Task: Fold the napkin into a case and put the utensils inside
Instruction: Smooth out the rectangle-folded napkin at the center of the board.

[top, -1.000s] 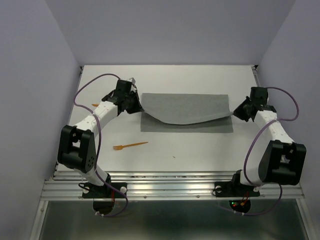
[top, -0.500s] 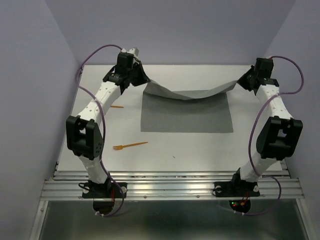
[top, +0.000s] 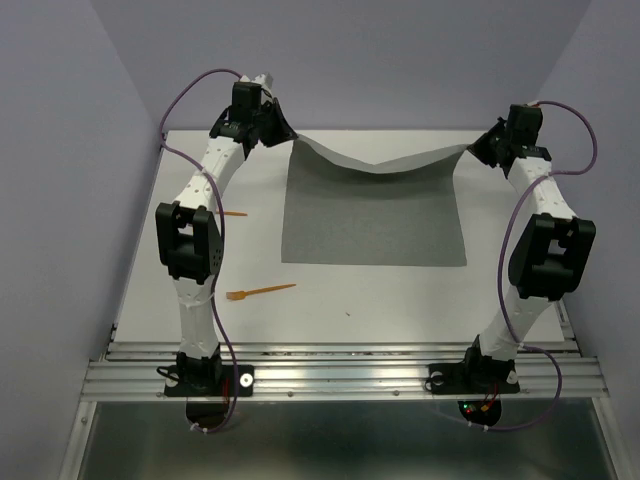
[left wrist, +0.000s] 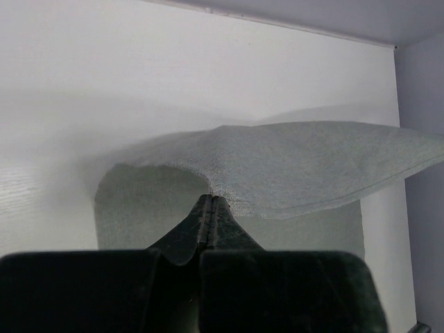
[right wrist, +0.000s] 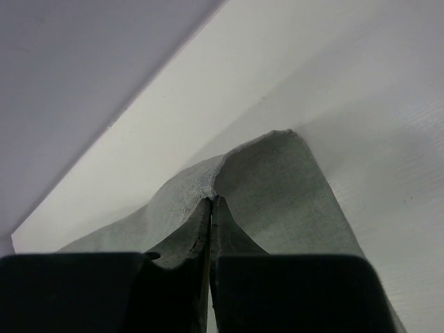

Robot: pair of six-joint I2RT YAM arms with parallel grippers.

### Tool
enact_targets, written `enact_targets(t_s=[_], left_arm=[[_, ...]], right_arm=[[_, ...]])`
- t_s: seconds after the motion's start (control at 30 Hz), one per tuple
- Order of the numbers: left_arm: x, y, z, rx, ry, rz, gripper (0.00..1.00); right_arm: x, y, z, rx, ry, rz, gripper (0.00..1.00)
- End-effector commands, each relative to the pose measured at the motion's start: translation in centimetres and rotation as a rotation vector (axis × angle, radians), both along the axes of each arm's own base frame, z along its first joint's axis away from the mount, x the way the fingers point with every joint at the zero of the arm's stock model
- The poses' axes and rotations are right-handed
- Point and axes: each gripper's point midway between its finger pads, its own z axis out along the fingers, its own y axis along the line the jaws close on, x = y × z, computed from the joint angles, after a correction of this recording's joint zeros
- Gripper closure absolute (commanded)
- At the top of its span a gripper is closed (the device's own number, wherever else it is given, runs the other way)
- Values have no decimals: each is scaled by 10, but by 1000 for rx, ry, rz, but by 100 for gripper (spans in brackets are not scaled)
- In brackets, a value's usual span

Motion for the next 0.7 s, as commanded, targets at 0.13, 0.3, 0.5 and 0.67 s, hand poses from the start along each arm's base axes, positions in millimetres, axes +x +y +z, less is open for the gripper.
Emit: enact_targets(t_s=[0.13,0.3,0.5,0.67], left_arm=[[-43,4,1,-6,49,-68,100],[-81,20,-48,50,151,-51,100],[-128,26,-87,32,224,-65,100],[-152,32,-110,43,272,-56,100]], right_arm=[[-39,10,0,-8,-7,41,99],[-103,23,-40,10,96,64,99],[-157,38,-61,34,154,92,99],[-185,42,-77,43,201,90,99]])
